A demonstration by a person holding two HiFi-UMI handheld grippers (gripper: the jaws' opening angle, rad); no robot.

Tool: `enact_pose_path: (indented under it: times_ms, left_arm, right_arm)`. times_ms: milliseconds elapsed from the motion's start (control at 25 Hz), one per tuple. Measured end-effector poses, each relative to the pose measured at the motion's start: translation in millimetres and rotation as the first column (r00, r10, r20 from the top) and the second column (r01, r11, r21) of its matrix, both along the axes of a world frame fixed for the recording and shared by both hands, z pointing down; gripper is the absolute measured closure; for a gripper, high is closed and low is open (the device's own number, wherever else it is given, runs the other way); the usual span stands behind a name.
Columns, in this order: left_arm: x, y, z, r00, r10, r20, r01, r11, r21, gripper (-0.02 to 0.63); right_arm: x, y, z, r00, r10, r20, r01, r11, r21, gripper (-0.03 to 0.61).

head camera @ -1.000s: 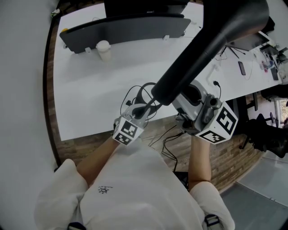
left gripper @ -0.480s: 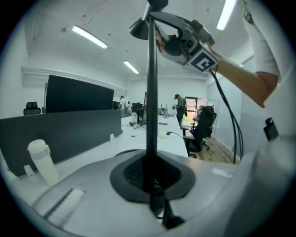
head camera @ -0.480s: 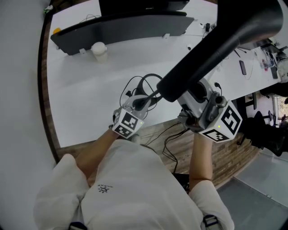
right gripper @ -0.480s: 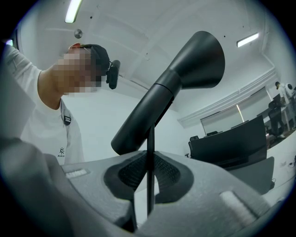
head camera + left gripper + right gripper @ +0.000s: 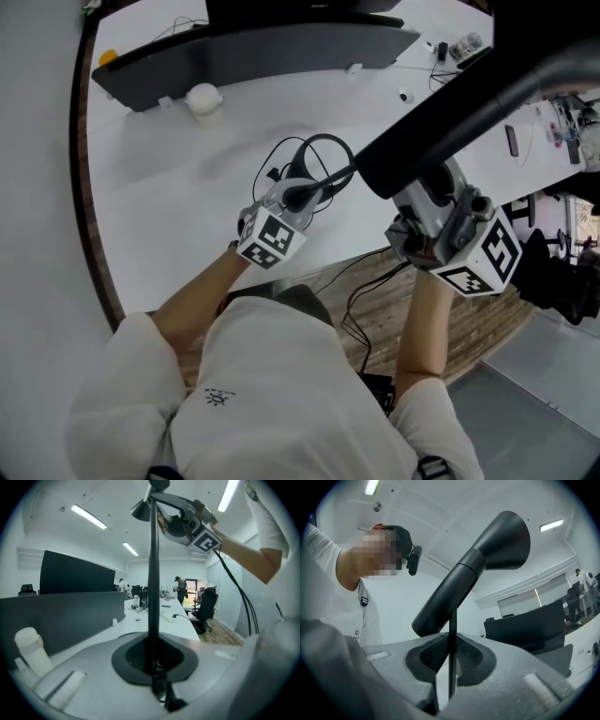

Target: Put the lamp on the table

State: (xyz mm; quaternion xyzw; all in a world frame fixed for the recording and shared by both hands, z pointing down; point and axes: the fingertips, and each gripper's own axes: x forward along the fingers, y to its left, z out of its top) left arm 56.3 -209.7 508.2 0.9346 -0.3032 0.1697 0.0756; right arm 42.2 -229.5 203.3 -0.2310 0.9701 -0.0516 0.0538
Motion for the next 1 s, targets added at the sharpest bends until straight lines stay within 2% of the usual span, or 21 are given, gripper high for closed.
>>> enact_pose_path:
  times_ms: [360, 560, 760, 1000]
  left_arm:
    - [13, -49, 11, 1.000, 0.020, 0.017, -0.020, 1.000, 0.024, 0.614]
    - [16, -97, 16, 0.999, 0.042, 0.011, -0.042, 0.999, 0.017, 0.614]
    - [26, -113, 37, 0.998, 0.047, 0.045, -0.048, 0.999, 0.018, 0.615]
    - [31, -123, 51, 0.998, 0.040, 0.050, -0.041, 0.999, 0.022, 0.615]
  right_arm:
    - [16, -45, 11, 0.999, 0.044, 0.007, -0.044, 0.999, 0.003, 0.545]
    - [23, -89, 24, 0.998, 0.061, -0.005, -0.061, 0.998, -0.004, 0.545]
    - [38, -98, 43, 0.995, 0.095, -0.031, -0.096, 0.995, -0.006, 0.545]
    - [49, -103, 59, 0.991, 0.129, -0.037, -0.130, 0.991, -0.020, 0.545]
